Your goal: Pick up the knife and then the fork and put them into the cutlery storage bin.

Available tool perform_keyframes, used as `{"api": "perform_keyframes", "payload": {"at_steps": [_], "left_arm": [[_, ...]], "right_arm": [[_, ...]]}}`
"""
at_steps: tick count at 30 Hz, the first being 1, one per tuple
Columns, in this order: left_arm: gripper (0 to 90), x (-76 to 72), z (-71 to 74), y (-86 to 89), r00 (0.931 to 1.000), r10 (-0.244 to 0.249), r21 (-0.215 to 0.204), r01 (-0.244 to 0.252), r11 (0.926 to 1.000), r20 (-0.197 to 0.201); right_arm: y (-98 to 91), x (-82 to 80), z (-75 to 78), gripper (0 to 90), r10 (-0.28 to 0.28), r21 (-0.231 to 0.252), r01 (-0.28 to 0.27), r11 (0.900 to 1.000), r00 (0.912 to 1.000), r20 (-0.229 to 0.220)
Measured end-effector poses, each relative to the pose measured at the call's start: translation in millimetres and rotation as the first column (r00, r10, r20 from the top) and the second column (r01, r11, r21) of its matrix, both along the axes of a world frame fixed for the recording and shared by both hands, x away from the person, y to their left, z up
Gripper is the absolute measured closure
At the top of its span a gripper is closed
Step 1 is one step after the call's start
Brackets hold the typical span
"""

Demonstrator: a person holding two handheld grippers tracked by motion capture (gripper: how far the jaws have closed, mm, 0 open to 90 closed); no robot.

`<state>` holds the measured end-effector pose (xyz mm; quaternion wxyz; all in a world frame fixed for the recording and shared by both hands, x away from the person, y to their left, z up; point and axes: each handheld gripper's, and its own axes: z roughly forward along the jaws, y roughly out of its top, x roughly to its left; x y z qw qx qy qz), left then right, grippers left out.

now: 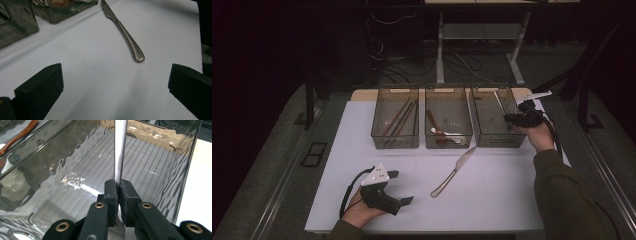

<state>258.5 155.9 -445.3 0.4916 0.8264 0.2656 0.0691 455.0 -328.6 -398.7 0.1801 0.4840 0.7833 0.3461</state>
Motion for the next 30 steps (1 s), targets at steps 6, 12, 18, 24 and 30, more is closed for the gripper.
{"api": "perform_keyframes", "payload": {"at_steps": [6, 12, 18, 24, 30], "left_arm": [[0.0, 0.0, 0.0, -0.1, 1.0000, -0.003, 0.002, 0.003, 1.0000, 0.001], [0.0, 0.0, 0.0, -0.2, 1.0000, -0.002, 0.000, 0.002, 1.0000, 0.000], [0.0, 0.0, 0.0, 0.1, 1.0000, -0.002, 0.001, 0.002, 1.0000, -0.001], [0.0, -0.2, 0.0, 0.2, 1.0000, -0.003, 0.003, 0.003, 1.0000, 0.000], [0.0, -0.6, 0.1, -0.1, 1.0000, -0.003, 0.004, 0.003, 1.0000, 0.002]], "right_arm": [[0.7, 0.9, 0.6, 81.6, 0.021, -0.024, -0.021, 0.9995, 0.9998, -0.008], [-1.4, -0.9, 4.2, 72.9, 0.017, 0.010, -0.017, 0.9998, 0.9998, 0.006], [-6.2, -7.1, 12.1, 54.5, 0.026, 0.095, -0.028, 0.9951, 0.9995, 0.020], [-6.7, -23.6, 28.2, 46.2, 0.043, 0.169, -0.051, 0.9842, 0.9976, 0.054], [3.2, -47.1, 36.8, 42.8, 0.082, 0.156, -0.096, 0.9831, 0.9918, 0.098]]}}
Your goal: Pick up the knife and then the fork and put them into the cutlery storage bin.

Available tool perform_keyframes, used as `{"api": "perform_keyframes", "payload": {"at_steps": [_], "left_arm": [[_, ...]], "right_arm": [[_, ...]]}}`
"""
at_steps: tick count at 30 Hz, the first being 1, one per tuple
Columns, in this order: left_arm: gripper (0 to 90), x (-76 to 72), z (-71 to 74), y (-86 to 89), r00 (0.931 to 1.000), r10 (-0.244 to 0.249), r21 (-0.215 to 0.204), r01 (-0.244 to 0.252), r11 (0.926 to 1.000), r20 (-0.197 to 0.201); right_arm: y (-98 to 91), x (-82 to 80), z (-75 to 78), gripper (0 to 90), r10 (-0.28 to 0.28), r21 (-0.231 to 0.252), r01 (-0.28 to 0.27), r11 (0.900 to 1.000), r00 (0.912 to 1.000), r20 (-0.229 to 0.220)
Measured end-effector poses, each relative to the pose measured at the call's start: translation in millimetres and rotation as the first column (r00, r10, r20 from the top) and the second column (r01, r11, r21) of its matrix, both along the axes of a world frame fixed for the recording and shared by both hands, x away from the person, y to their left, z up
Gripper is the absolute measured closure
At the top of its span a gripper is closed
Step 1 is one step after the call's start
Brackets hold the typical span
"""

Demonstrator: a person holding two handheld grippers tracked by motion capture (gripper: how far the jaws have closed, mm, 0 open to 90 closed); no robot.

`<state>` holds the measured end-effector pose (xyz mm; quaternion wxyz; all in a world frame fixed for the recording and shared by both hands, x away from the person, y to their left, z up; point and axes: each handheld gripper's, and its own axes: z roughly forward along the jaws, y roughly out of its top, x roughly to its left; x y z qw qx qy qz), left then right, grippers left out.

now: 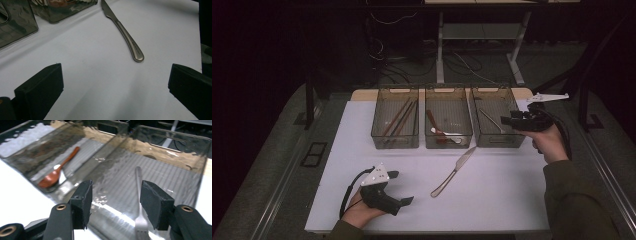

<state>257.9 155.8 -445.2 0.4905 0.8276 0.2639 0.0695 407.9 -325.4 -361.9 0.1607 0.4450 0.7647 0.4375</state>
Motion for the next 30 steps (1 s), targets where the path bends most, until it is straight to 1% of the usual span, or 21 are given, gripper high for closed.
{"api": "perform_keyframes", "payload": {"at_steps": [3, 7, 12, 16, 18, 21, 25, 26, 30], "left_arm": [[0.0, 0.0, 0.3, 0.2, 1.0000, 0.000, -0.001, 0.000, 1.0000, 0.001], [0.0, -0.2, 0.2, 0.4, 1.0000, 0.002, -0.003, -0.002, 1.0000, 0.002], [0.0, -0.5, 0.5, 0.3, 1.0000, 0.001, 0.001, -0.001, 1.0000, 0.003], [0.0, -0.7, 0.3, -0.2, 1.0000, 0.003, 0.002, -0.003, 1.0000, 0.002], [0.0, -0.7, 0.5, -0.2, 1.0000, 0.002, 0.003, -0.002, 1.0000, 0.003], [0.0, -1.2, 0.8, 0.0, 1.0000, 0.002, 0.003, -0.002, 1.0000, 0.003], [0.0, -1.4, 0.9, 0.9, 1.0000, 0.006, -0.001, -0.006, 1.0000, 0.003], [0.0, -1.4, 0.9, 1.1, 1.0000, 0.007, -0.001, -0.007, 1.0000, 0.003], [0.0, -1.2, 0.7, 0.8, 1.0000, 0.005, -0.001, -0.005, 1.0000, 0.003]], "right_arm": [[6.7, -13.0, 3.1, 43.4, 0.025, -0.004, -0.025, 0.9997, 0.9997, 0.007], [17.4, -30.4, 3.6, 47.7, 0.054, -0.035, -0.053, 0.9980, 0.9980, 0.031], [30.0, -47.5, -2.2, 54.6, 0.100, -0.044, -0.099, 0.9941, 0.9950, 0.007], [41.4, -57.4, -12.2, 64.0, 0.139, -0.058, -0.139, 0.9886, 0.9902, -0.012], [47.2, -59.2, -17.5, 69.5, 0.149, -0.073, -0.150, 0.9859, 0.9886, -0.023], [57.7, -59.5, -26.3, 77.1, 0.181, -0.091, -0.184, 0.9787, 0.9825, -0.046], [70.6, -56.6, -33.9, 83.3, 0.208, -0.105, -0.215, 0.9710, 0.9757, -0.068], [73.1, -55.3, -35.2, 84.5, 0.215, -0.107, -0.221, 0.9693, 0.9744, -0.065], [84.2, -50.9, -39.7, 88.9, 0.231, -0.111, -0.239, 0.9647, 0.9698, -0.079]]}}
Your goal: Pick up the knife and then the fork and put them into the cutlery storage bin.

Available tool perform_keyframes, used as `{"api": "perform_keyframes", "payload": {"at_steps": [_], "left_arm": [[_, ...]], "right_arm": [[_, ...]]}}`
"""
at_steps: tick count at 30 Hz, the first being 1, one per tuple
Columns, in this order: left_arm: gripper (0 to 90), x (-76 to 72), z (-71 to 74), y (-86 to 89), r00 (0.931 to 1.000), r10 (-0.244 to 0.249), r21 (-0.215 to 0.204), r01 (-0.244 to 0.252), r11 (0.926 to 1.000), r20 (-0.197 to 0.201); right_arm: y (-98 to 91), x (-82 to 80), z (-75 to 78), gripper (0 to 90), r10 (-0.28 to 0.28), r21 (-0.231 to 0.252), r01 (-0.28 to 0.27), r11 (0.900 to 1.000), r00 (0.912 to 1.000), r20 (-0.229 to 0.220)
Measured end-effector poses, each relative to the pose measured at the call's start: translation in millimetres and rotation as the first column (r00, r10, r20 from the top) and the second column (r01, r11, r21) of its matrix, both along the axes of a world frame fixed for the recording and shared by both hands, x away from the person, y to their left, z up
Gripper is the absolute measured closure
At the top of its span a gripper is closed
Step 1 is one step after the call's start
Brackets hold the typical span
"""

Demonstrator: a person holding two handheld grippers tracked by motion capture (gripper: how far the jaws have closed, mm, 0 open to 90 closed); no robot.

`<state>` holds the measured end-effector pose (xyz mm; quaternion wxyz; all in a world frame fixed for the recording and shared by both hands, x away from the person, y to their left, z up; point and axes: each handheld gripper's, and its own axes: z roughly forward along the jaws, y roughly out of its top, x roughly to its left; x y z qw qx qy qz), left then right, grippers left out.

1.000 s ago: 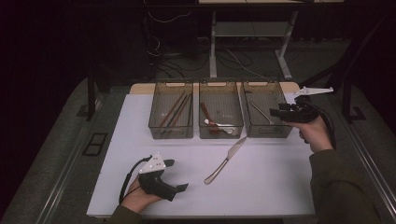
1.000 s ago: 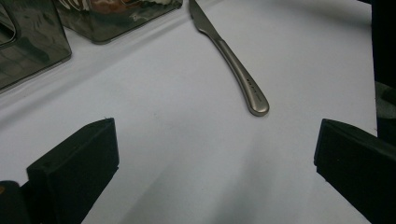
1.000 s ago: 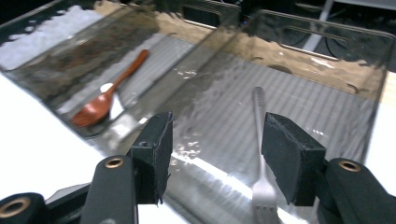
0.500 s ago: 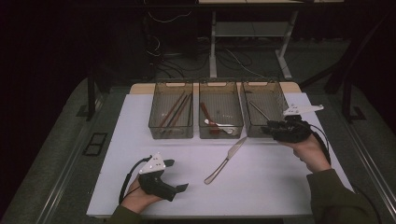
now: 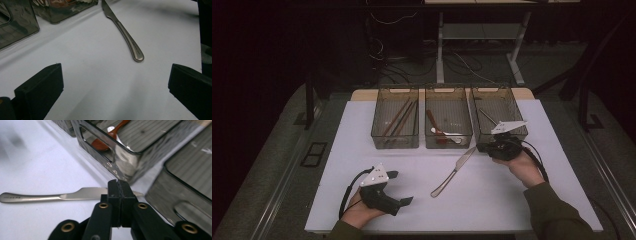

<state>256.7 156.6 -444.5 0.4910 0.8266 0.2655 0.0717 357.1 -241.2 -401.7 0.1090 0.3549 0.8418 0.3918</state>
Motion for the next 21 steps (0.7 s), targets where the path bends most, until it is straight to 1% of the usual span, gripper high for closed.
{"api": "perform_keyframes", "payload": {"at_steps": [3, 7, 9, 11, 13, 21], "left_arm": [[0.0, 0.0, 0.2, 0.0, 1.0000, -0.001, 0.004, 0.001, 1.0000, -0.001], [0.0, 0.0, -0.1, 0.4, 1.0000, 0.002, -0.001, -0.002, 1.0000, -0.001], [0.0, 0.1, -0.2, 0.8, 1.0000, 0.002, -0.002, -0.002, 1.0000, 0.001], [0.0, 0.0, 0.2, 1.1, 1.0000, 0.000, 0.001, 0.000, 1.0000, 0.000], [0.0, 0.0, 0.2, 1.2, 1.0000, 0.000, 0.001, 0.000, 1.0000, 0.000], [0.0, 0.0, 0.4, 1.4, 1.0000, -0.001, 0.001, 0.001, 1.0000, 0.000]], "right_arm": [[8.8, 4.9, -3.9, 89.1, 0.017, -0.002, -0.017, 0.9998, 0.9998, -0.008], [19.0, 14.3, -11.3, 89.1, 0.018, -0.015, -0.019, 0.9997, 0.9995, -0.026], [24.3, 18.7, -15.2, 89.0, 0.019, -0.031, -0.020, 0.9993, 0.9992, -0.036], [30.4, 22.6, -19.0, 89.0, 0.019, -0.056, -0.022, 0.9982, 0.9986, -0.050], [34.3, 25.6, -21.6, 89.0, 0.022, -0.079, -0.026, 0.9965, 0.9987, -0.046], [43.8, 33.5, -33.3, 89.1, 0.022, -0.115, -0.030, 0.9930, 0.9968, -0.077]]}}
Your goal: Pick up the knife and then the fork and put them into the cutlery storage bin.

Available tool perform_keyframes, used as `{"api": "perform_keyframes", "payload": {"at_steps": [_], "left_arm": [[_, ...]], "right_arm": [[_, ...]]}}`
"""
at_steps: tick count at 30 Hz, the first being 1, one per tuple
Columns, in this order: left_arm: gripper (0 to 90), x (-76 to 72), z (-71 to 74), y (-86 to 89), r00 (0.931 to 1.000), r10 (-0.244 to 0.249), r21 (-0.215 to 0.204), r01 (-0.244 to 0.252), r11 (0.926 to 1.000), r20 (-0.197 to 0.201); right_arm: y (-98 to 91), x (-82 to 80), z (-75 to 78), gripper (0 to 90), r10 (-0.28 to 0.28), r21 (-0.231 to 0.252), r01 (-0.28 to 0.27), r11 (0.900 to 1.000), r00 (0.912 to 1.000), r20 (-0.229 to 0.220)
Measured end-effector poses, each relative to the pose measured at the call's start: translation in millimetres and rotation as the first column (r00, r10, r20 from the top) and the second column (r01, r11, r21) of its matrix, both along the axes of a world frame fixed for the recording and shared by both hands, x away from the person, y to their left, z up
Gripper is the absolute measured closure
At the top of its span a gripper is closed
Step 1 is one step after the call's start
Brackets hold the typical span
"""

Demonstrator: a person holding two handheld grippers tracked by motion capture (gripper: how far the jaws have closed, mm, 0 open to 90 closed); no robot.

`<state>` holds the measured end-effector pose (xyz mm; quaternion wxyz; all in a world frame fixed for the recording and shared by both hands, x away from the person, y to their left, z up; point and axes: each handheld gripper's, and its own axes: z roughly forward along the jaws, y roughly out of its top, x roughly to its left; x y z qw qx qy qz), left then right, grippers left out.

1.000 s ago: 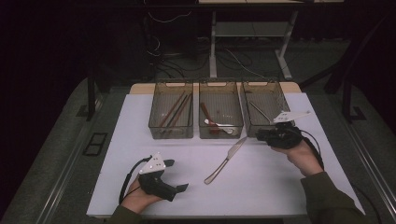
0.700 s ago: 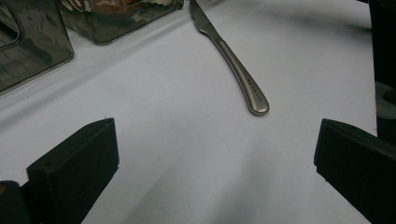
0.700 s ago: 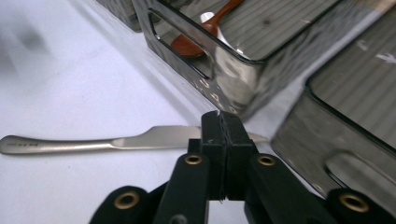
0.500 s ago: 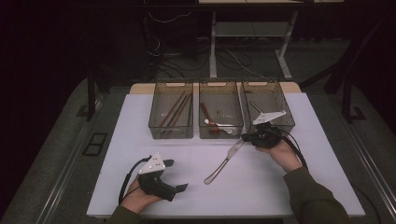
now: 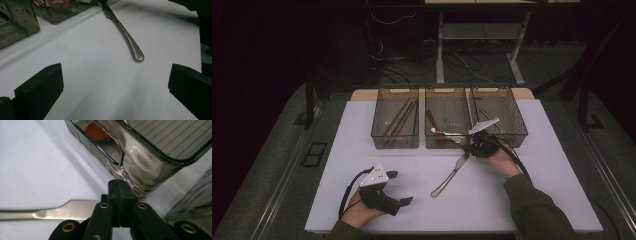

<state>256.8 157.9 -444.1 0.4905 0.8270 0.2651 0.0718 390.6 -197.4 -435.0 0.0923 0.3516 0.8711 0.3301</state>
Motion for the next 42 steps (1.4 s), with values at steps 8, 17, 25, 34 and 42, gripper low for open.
{"api": "perform_keyframes", "payload": {"at_steps": [8, 17, 25, 34, 42], "left_arm": [[0.0, 0.0, 0.1, 0.0, 1.0000, -0.001, 0.000, 0.001, 1.0000, 0.001], [0.0, 0.0, 0.4, 0.4, 1.0000, -0.001, -0.004, 0.001, 1.0000, 0.003], [0.0, -0.2, 0.4, 0.2, 1.0000, -0.001, -0.003, 0.001, 1.0000, 0.003], [0.0, -0.2, 0.2, 0.0, 1.0000, -0.002, -0.003, 0.002, 1.0000, 0.002], [0.0, -0.2, 0.1, -0.5, 1.0000, -0.001, -0.005, 0.002, 1.0000, 0.003]], "right_arm": [[8.0, 3.6, -1.7, 89.1, 0.015, -0.028, -0.015, 0.9995, 0.9999, -0.002], [12.3, 6.6, -4.5, 89.1, 0.026, -0.060, -0.027, 0.9978, 0.9995, -0.019], [10.1, 5.7, -3.1, 89.2, 0.034, -0.074, -0.036, 0.9966, 0.9988, -0.036], [3.9, 1.1, -1.0, 89.2, 0.043, -0.096, -0.048, 0.9942, 0.9974, -0.058], [-3.4, -3.8, 0.0, 89.2, 0.059, -0.100, -0.066, 0.9928, 0.9952, -0.078]]}}
